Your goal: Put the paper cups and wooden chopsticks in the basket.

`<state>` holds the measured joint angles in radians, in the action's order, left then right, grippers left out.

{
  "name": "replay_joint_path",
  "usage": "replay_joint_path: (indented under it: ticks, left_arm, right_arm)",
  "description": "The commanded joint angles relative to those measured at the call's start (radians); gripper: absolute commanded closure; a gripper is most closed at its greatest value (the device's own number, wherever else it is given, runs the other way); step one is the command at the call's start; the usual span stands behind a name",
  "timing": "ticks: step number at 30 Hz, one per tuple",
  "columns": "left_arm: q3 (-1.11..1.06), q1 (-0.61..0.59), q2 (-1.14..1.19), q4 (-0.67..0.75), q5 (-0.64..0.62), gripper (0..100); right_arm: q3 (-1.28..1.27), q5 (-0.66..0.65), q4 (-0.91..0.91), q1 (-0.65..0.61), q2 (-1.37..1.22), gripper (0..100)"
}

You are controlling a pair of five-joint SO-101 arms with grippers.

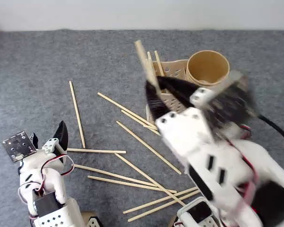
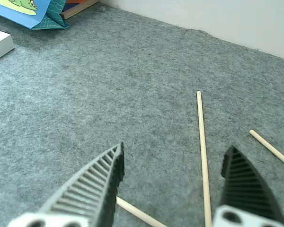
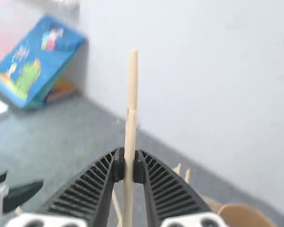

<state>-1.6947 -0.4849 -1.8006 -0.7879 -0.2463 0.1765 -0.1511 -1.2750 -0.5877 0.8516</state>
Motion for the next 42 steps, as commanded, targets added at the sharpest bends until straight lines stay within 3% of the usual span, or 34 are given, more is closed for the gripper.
replay_joint_path:
  ticks: [1, 10, 21, 35, 42]
  left_arm:
    - [0.012, -0.002, -0.015, -0.006, 0.009, 68]
    - [0.012, -0.002, -0.015, -0.006, 0.009, 68]
    - [0.012, -0.002, -0.015, -0.006, 0.009, 68]
    - [0.012, -0.002, -0.015, -0.008, 0.009, 68]
    - [0.012, -0.002, -0.015, -0.008, 0.009, 68]
  right_arm:
    - [-0.012, -0.017, 0.11, 0.022, 0.084, 99.1]
    - [-0.43, -0.026, 0.541, 0.039, 0.357, 99.1]
    - [-0.867, 0.04, 1.139, 0.262, 0.374, 99.1]
    - [-1.169, 0.044, 1.57, 0.303, 0.131, 99.1]
    - [-1.232, 0.038, 1.583, 0.3, 0.074, 96.7]
